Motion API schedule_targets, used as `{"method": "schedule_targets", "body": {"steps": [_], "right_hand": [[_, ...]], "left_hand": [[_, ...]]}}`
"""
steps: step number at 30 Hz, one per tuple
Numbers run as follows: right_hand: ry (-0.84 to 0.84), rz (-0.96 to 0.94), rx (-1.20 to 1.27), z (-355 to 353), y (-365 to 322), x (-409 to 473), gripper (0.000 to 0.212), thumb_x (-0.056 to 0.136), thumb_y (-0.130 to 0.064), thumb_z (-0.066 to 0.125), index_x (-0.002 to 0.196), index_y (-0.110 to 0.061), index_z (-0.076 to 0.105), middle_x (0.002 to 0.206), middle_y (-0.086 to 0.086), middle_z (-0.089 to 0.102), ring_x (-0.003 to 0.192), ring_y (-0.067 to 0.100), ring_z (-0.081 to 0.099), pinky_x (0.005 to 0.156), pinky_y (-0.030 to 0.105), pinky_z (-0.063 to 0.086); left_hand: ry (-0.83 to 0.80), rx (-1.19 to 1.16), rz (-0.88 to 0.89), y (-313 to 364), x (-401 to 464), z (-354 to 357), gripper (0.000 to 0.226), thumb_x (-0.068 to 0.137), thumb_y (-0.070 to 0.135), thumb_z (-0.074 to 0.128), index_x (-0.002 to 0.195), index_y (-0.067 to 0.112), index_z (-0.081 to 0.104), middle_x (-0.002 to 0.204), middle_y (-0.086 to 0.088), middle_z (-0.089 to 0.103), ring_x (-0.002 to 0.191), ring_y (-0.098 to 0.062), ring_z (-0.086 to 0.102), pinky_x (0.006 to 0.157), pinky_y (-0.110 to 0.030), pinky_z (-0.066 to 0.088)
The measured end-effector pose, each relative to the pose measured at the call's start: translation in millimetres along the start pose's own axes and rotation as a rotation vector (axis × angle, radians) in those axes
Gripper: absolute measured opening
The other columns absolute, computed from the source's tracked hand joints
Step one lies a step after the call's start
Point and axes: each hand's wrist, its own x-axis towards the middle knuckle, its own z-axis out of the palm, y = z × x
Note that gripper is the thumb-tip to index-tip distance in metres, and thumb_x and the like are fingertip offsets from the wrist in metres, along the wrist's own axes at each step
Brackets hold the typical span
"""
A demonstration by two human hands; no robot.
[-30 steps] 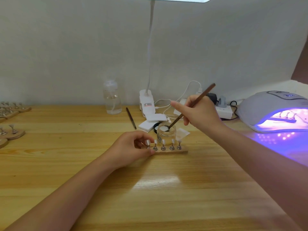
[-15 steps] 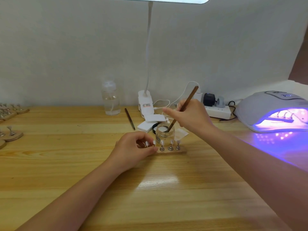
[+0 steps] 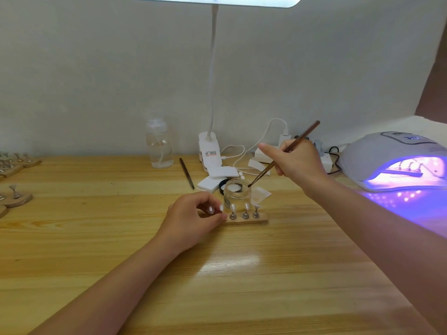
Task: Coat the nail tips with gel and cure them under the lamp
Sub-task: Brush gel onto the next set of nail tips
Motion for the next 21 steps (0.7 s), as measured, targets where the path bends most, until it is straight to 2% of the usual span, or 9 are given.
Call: {"method": "schedule_targets", "body": {"steps": [4,9,11,15,16,18,20,21], "right_hand": [[0.029,0.04,0.085,-3.5,1.4,-1.4,0.045,0.084,-0.038,0.063,0.048,-0.017,0.047,0.035,-0.007,0.051,0.035,-0.004,0.045,0.062,0.027,0.039],[0.166,0.019,0.287,-1.2,-3.0,-17.3,0.042,0.089,-0.04,0.055,0.057,-0.014,0.048,0.037,-0.005,0.054,0.032,-0.001,0.044,0.044,0.012,0.038],[0.194,-0.02,0.369,1.9,-5.0,-27.9,0.041,0.091,-0.04,0.051,0.059,-0.014,0.046,0.04,-0.003,0.056,0.031,0.002,0.043,0.039,0.011,0.038],[0.103,-0.143,0.527,14.5,-2.5,-57.6,0.036,0.087,-0.045,0.041,0.075,-0.017,0.06,0.053,0.001,0.064,0.041,0.008,0.057,0.041,0.015,0.044],[0.074,-0.192,0.51,18.1,0.2,-65.4,0.038,0.086,-0.047,0.039,0.081,-0.019,0.064,0.058,0.0,0.067,0.046,0.009,0.06,0.046,0.016,0.047],[0.033,-0.307,0.441,23.9,5.8,-76.5,0.035,0.091,-0.047,0.039,0.09,-0.024,0.065,0.072,-0.006,0.07,0.058,0.008,0.063,0.058,0.014,0.048],[0.016,-0.402,0.375,25.7,8.5,-82.2,0.025,0.094,-0.041,0.041,0.093,-0.027,0.062,0.082,-0.008,0.068,0.071,0.002,0.063,0.069,0.012,0.047],[0.023,-0.441,0.341,25.4,8.9,-83.3,0.026,0.092,-0.037,0.039,0.093,-0.027,0.062,0.083,-0.01,0.066,0.075,0.001,0.062,0.072,0.012,0.046]], "left_hand": [[0.014,0.019,0.035,0.5,-2.2,0.3,0.022,0.07,0.015,0.076,0.061,0.028,0.059,0.066,0.011,0.059,0.07,-0.004,0.054,0.082,-0.035,0.048],[0.017,0.04,0.063,0.9,-3.7,0.1,0.021,0.069,0.019,0.075,0.061,0.03,0.059,0.064,0.013,0.059,0.07,-0.004,0.055,0.09,-0.046,0.044],[0.025,0.063,0.089,0.9,-4.3,0.5,0.023,0.07,0.02,0.075,0.061,0.032,0.058,0.063,0.013,0.058,0.07,-0.004,0.055,0.09,-0.047,0.043],[0.052,0.11,0.177,1.4,-6.3,0.7,0.03,0.072,0.015,0.074,0.062,0.037,0.056,0.067,0.016,0.059,0.075,-0.005,0.056,0.089,-0.048,0.042],[0.061,0.11,0.196,1.2,-6.5,0.9,0.03,0.072,0.013,0.074,0.062,0.037,0.056,0.07,0.016,0.061,0.077,-0.004,0.057,0.089,-0.045,0.043],[0.083,0.047,0.19,0.3,-6.5,0.6,0.029,0.072,0.012,0.074,0.063,0.034,0.059,0.073,0.017,0.065,0.081,-0.001,0.059,0.088,-0.028,0.043],[0.104,-0.031,0.156,0.1,-6.6,-0.2,0.023,0.072,0.011,0.074,0.065,0.03,0.062,0.077,0.017,0.067,0.081,0.003,0.06,0.08,-0.01,0.041],[0.117,-0.055,0.148,0.1,-6.5,-0.8,0.02,0.073,0.011,0.074,0.066,0.028,0.064,0.077,0.015,0.068,0.08,0.004,0.06,0.078,-0.007,0.04]]}}
